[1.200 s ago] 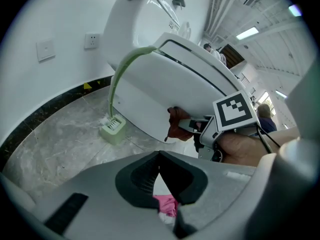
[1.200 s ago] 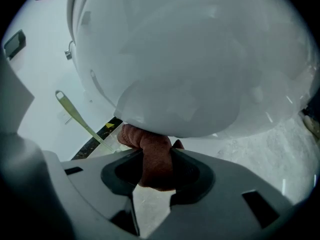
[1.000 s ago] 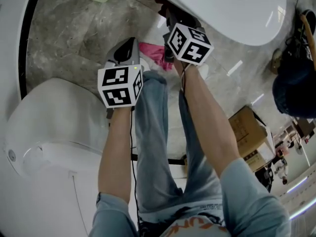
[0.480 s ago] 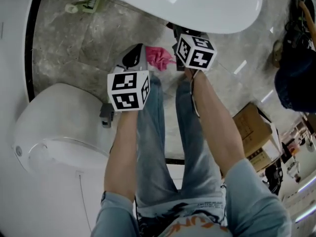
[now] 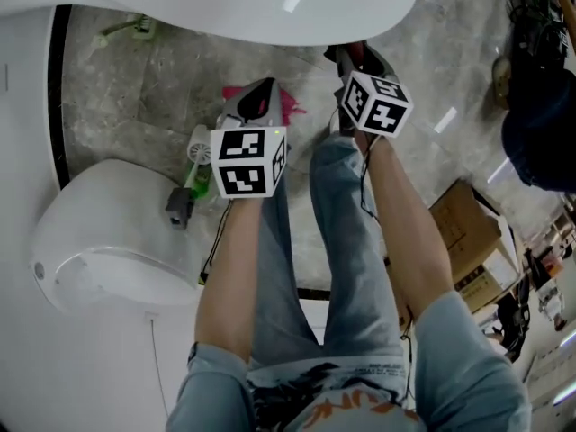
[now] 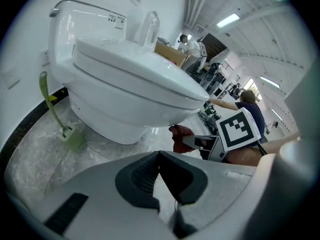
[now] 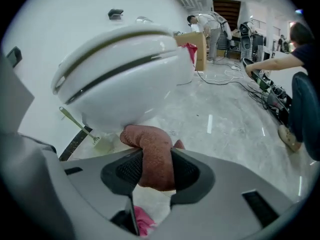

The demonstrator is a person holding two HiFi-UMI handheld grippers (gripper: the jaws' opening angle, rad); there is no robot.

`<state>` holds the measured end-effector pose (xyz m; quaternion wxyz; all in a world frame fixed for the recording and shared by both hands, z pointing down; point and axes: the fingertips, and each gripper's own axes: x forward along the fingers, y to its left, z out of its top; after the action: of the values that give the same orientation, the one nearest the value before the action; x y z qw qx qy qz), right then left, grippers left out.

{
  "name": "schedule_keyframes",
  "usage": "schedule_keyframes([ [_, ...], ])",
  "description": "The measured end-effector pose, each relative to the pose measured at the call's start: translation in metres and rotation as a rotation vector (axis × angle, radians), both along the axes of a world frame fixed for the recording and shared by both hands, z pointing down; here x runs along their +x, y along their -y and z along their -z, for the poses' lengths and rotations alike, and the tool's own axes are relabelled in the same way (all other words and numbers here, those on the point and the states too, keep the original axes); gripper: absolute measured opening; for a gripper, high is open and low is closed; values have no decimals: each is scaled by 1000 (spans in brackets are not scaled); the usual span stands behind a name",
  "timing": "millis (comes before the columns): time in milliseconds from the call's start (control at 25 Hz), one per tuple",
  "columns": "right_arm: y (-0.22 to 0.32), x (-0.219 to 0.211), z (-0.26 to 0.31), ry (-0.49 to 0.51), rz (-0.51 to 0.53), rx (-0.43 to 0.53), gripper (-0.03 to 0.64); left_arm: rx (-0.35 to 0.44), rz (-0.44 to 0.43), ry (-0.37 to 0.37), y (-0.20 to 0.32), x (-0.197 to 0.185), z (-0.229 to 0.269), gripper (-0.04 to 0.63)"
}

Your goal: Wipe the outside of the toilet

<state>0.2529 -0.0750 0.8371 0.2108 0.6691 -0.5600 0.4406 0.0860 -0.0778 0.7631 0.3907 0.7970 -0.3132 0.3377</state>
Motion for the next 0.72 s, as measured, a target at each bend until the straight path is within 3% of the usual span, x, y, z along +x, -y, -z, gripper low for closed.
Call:
schedule_keyframes([
  [320, -23, 22, 85, 11, 142, 156, 153, 72, 10, -34, -19, 49, 47, -2],
  [520, -18, 39, 140, 12, 184, 259, 153, 158, 78, -49, -17, 68, 93, -2],
  [720, -12, 42, 203, 16, 221, 329, 153, 225, 186, -66, -15, 60, 146, -2],
])
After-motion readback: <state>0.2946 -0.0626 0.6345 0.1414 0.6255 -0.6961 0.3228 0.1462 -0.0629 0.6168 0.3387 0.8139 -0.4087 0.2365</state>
